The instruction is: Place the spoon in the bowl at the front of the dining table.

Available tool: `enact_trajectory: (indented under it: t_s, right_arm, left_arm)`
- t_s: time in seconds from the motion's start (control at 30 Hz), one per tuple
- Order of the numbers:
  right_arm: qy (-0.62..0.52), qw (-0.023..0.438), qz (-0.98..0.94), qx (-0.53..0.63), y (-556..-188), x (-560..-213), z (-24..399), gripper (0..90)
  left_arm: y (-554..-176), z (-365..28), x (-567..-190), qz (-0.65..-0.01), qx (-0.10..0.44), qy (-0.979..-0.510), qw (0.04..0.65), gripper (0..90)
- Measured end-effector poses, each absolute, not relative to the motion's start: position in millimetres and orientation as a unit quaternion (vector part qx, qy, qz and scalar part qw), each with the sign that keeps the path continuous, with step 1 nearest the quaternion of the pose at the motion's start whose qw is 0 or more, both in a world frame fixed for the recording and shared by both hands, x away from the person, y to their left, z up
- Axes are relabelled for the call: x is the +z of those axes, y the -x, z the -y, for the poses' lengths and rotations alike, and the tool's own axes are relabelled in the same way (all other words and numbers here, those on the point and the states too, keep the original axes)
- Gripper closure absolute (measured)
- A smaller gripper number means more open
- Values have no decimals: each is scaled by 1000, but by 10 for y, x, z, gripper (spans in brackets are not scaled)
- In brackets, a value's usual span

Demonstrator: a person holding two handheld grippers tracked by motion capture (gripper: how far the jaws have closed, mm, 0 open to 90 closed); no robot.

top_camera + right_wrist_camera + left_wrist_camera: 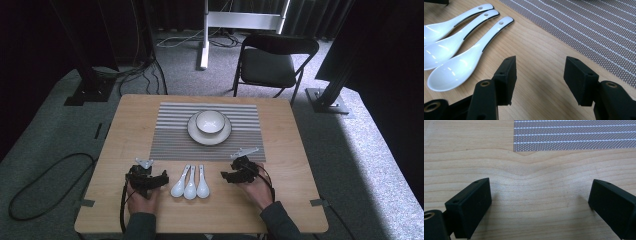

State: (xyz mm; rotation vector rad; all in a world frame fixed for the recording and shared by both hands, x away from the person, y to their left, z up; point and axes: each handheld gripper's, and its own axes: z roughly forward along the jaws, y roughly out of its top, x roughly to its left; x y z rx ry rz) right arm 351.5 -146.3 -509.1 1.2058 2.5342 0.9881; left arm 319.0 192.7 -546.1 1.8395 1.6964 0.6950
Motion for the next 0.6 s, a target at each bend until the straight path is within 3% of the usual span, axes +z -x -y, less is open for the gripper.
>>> enact_trajectory:
  t_s: [0.47,0.6]
  right_arm:
    - [-396,78,-850,337,-3488,-5048,1384,431]
    - [-396,50,-846,354,-3480,-5043,1333,430]
  left_arm:
    - [-3190,-1926,-5461,-629,258,-682,269,50]
    - [-3191,-1922,-5462,-630,258,-682,269,50]
